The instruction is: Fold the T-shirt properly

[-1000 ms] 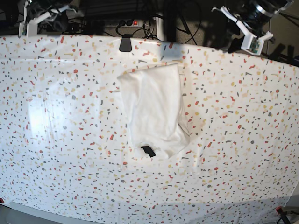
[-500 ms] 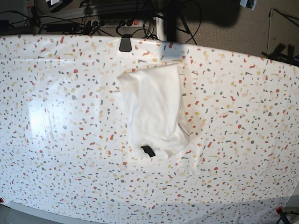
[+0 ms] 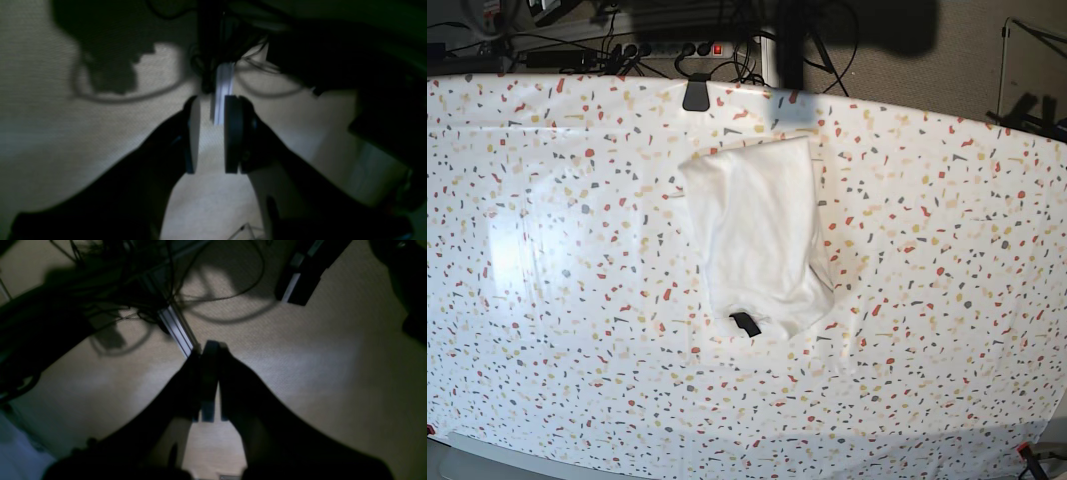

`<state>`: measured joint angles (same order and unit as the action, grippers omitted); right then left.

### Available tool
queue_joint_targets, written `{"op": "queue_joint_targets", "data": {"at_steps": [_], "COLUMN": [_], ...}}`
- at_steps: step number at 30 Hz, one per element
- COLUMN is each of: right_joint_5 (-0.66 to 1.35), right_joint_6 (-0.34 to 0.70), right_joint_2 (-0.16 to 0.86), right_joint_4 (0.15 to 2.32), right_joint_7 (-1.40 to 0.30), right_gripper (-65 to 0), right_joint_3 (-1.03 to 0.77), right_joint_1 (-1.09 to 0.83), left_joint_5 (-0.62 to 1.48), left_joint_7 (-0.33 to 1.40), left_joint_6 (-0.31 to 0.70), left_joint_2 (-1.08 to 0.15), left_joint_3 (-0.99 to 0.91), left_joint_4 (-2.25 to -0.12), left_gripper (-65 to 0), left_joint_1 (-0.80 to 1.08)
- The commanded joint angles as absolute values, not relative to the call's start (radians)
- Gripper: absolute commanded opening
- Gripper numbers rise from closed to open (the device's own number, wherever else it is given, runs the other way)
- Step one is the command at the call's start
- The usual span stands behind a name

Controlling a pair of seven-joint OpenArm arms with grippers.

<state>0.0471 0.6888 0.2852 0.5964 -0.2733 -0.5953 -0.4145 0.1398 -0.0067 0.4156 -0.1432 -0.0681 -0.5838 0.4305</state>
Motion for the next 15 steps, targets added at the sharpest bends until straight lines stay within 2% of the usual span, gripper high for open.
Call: {"op": "queue_joint_targets", "data": {"at_steps": [1, 8, 11, 15], "right_joint_5": [0.052, 0.056, 0.059, 0.063], "right_joint_6": [0.698, 0.535, 0.473, 0.445], "right_joint_2": [0.300, 0.284, 0.267, 0.242], "right_joint_4": [0.575, 0.463, 0.458, 0.458], "right_joint_7": [-0.258, -0.178, -0.176, -0.182], "right_gripper": [-65.0, -65.0, -65.0, -65.0], "right_joint_3": [-0.554, -0.247, -0.164, -0.112], "right_joint_1": [-0.400, -0.299, -0.274, -0.255], "left_joint_5": [0.138, 0.138, 0.138, 0.122], "left_joint_7": [-0.023, -0.024, -0.026, -0.027], "left_joint_6": [0.420, 0.419, 0.419, 0.419], "left_joint_2": [-0.141, -0.076, -0.052, -0.047], "left_joint_3": [-0.070, -0.070, -0.070, -0.070], "left_joint_4": [-0.555, -0.422, -0.412, -0.412], "left_gripper": [-52.8, -52.8, -52.8, -52.8], "left_joint_1": [0.418, 0.295, 0.269, 0.245]}}
